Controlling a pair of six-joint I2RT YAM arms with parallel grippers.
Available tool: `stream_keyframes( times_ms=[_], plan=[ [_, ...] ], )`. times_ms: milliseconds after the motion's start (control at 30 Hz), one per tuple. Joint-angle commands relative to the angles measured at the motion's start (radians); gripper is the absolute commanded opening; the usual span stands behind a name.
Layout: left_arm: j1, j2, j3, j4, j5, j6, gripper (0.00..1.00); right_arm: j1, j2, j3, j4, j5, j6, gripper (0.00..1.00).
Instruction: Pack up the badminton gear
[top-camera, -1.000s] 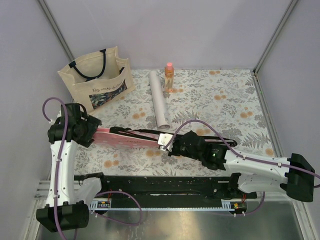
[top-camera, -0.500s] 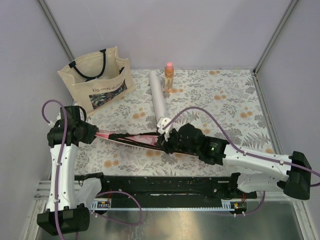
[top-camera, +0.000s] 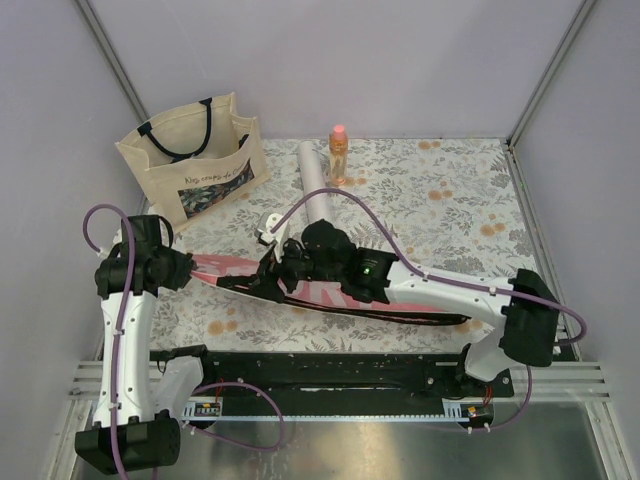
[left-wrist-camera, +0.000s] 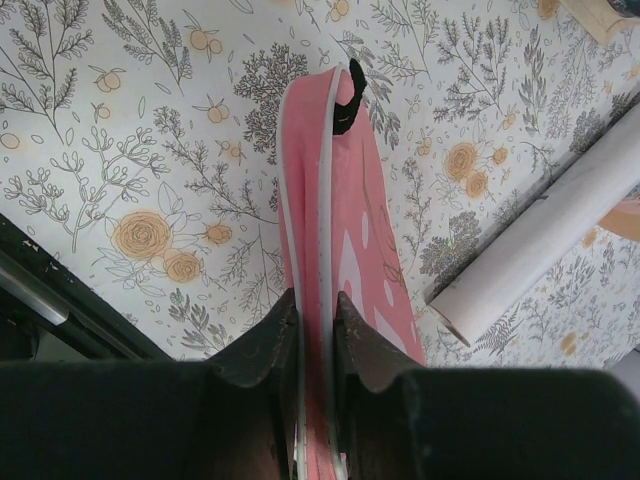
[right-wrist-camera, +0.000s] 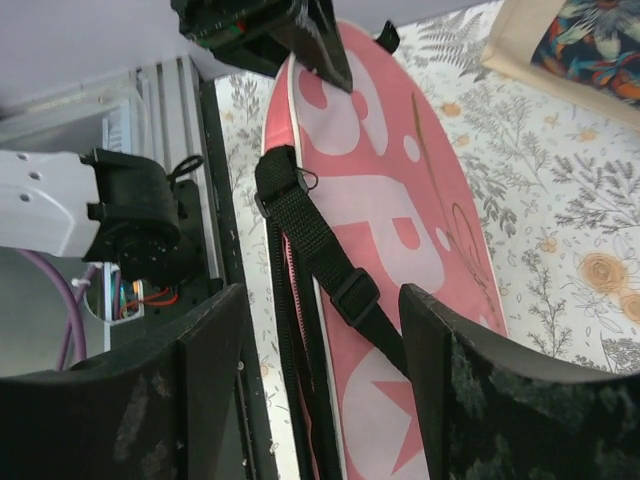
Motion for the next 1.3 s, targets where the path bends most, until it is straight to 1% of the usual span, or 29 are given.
stream_keyframes(
  times_ms=[0,167,267,300,333,367,400,467,500,533,567,633,767,833,867,900,933,967,1000,1033,1067,1167,1267],
  plan=[
    [0.005,-0.029,-0.008,0.025,0.001,-0.025,0.16,-0.007,0.071,0.089,0.006,-0.086,-0.065,0.71],
    [0.005,-0.032,-0.016,0.024,0.009,-0.034,0.16,-0.022,0.136,0.111,0.002,-0.073,-0.096,0.67],
    [0.005,-0.033,-0.021,0.025,0.012,-0.039,0.15,-0.030,0.170,0.143,-0.016,-0.115,-0.107,0.67],
    [0.005,-0.033,-0.021,0.024,0.010,-0.039,0.15,-0.030,0.179,0.157,-0.030,-0.129,-0.108,0.65],
    [0.005,-0.032,-0.021,0.024,0.006,-0.040,0.15,-0.032,0.185,0.168,-0.045,-0.138,-0.113,0.61],
    [0.005,-0.032,-0.022,0.024,0.001,-0.040,0.15,-0.032,0.187,0.177,-0.050,-0.146,-0.111,0.55],
    [0.005,-0.032,-0.022,0.024,-0.004,-0.040,0.15,-0.032,0.187,0.181,-0.048,-0.145,-0.111,0.47],
    [0.005,-0.033,-0.027,0.025,-0.011,-0.043,0.14,-0.030,0.176,0.188,-0.048,-0.142,-0.107,0.27],
    [0.005,-0.035,-0.030,0.024,-0.016,-0.046,0.14,-0.033,0.170,0.192,-0.048,-0.142,-0.104,0.19],
    [0.004,-0.035,-0.033,0.025,-0.022,-0.049,0.14,-0.032,0.159,0.200,-0.083,-0.145,-0.095,0.14],
    [0.005,-0.036,-0.036,0.027,-0.023,-0.051,0.13,-0.032,0.151,0.212,-0.100,-0.152,-0.082,0.13],
    [0.004,-0.036,-0.036,0.030,-0.031,-0.052,0.13,-0.032,0.133,0.237,-0.134,-0.171,-0.035,0.12],
    [0.005,-0.039,-0.039,0.030,-0.043,-0.055,0.12,-0.026,0.118,0.252,-0.191,-0.209,0.114,0.22],
    [0.005,-0.042,-0.039,0.030,-0.053,-0.059,0.12,-0.015,0.122,0.260,-0.243,-0.214,0.165,0.32],
    [0.005,-0.042,-0.041,0.030,-0.057,-0.060,0.12,-0.013,0.125,0.261,-0.266,-0.205,0.191,0.34],
    [0.004,-0.045,-0.042,0.030,-0.059,-0.063,0.12,-0.013,0.127,0.263,-0.278,-0.204,0.209,0.36],
    [0.004,-0.045,-0.044,0.032,-0.060,-0.068,0.12,-0.013,0.125,0.260,-0.286,-0.204,0.223,0.36],
    [0.005,-0.047,-0.047,0.032,-0.060,-0.072,0.12,-0.010,0.122,0.252,-0.286,-0.204,0.229,0.28],
    [0.005,-0.049,-0.048,0.033,-0.057,-0.075,0.12,-0.012,0.121,0.252,-0.286,-0.201,0.232,0.17],
    [0.005,-0.047,-0.050,0.035,-0.054,-0.077,0.12,-0.012,0.122,0.252,-0.291,-0.197,0.237,0.10],
    [0.005,-0.047,-0.050,0.035,-0.051,-0.078,0.12,-0.012,0.125,0.258,-0.298,-0.198,0.245,0.07],
    [0.004,-0.047,-0.047,0.036,-0.057,-0.082,0.11,-0.010,0.134,0.274,-0.303,-0.232,0.289,0.06],
    [0.005,-0.050,-0.047,0.035,-0.054,-0.088,0.11,-0.006,0.140,0.255,-0.248,-0.276,0.390,0.07]
  ],
)
